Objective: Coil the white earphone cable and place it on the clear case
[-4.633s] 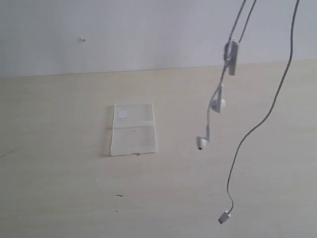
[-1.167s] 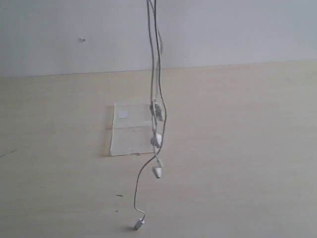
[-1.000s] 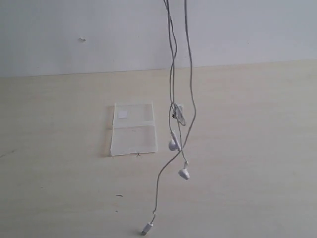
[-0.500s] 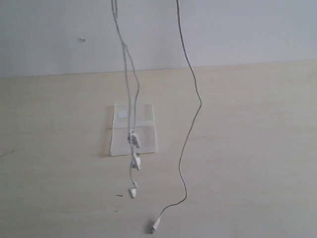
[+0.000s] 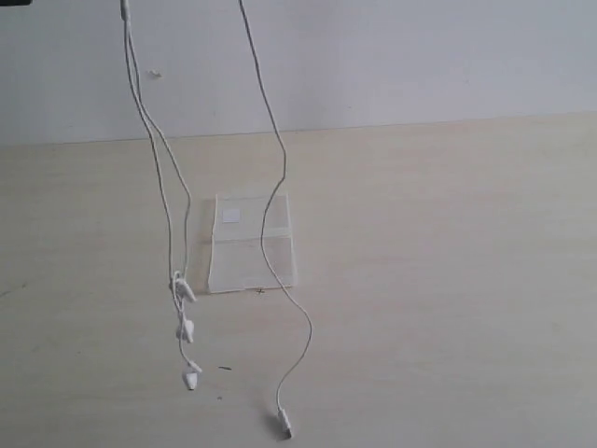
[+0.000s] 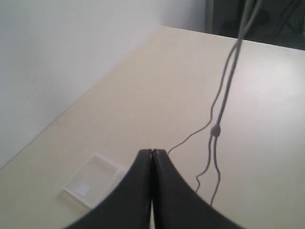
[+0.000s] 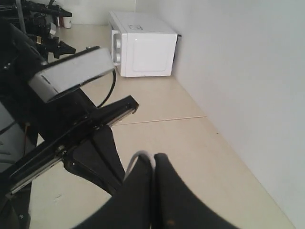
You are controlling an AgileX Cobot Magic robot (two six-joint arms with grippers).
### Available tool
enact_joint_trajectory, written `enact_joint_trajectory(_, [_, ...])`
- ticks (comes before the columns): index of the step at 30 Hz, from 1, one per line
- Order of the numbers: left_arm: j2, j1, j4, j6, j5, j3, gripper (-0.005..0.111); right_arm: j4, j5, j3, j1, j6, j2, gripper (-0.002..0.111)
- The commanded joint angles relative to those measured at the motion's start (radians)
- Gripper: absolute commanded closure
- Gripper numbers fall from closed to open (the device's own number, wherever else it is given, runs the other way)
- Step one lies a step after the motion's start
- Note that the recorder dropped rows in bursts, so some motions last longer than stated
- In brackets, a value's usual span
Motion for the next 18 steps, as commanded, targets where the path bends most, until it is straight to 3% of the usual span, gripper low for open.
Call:
enact_joint_trajectory(1, [-0.033,0.002,0.083,-0.015,-0.027,-0.005,0.107,0.043,0.032,-0.006,0.003,-0.023,0.027,0.108])
enact_joint_trajectory(10, [-0.059,0.002,0.093,-0.015,-0.035,-0.005,0.107,-0.033,0.036,-0.006,0.123,-0.011,0.087,0.108])
enact_joint_trajectory(18, [-0.060,0.002,0.068,-0.015,-0.038,-0.005,0.107,-0.053,0.029,-0.006,0.133,0.007,0.123,0.108])
